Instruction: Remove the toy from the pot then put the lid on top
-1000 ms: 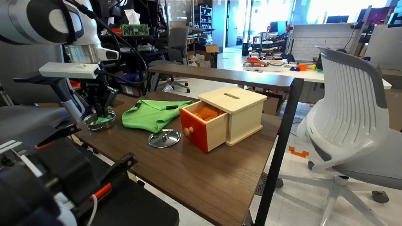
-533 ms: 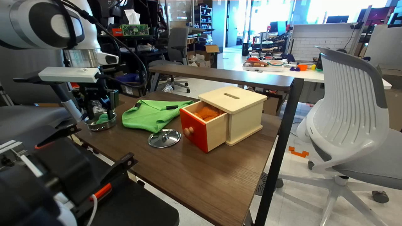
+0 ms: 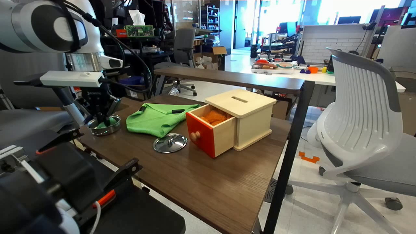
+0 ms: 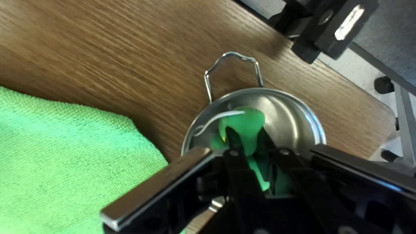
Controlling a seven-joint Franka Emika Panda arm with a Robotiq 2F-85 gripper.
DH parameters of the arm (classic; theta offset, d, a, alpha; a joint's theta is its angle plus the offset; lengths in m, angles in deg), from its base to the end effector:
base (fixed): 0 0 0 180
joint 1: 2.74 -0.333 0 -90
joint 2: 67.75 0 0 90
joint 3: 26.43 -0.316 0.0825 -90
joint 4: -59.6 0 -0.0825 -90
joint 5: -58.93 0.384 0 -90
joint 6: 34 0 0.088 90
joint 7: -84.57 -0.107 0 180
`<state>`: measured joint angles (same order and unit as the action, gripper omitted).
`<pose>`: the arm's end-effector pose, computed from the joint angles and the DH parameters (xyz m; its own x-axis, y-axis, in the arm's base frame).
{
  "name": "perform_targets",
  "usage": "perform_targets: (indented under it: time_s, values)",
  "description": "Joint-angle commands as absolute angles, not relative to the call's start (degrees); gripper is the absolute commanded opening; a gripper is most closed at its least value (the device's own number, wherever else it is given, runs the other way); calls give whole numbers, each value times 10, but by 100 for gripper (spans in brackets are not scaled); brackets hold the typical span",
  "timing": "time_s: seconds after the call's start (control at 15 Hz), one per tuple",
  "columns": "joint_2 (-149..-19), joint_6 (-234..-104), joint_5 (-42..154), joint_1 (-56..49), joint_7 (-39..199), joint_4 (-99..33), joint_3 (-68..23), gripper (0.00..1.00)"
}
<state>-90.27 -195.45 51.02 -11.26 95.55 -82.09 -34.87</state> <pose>0.4404 0.1476 0.1375 0.8191 0.5725 -0.0353 0.5720 -0.8199 -0.0250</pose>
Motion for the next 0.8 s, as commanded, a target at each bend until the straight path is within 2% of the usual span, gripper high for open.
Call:
perform_targets:
  time_s: [0.0,0.13,0.4,0.73]
  values:
    - [-899,-1934,505,-108,962,-808,-354,3]
    - [-878,-1918,513,-104,965,-812,-361,0]
    - [-832,-1902,515,-101,969,-817,-367,3]
    - [-839,-1892,512,-89,969,-743,-346,3]
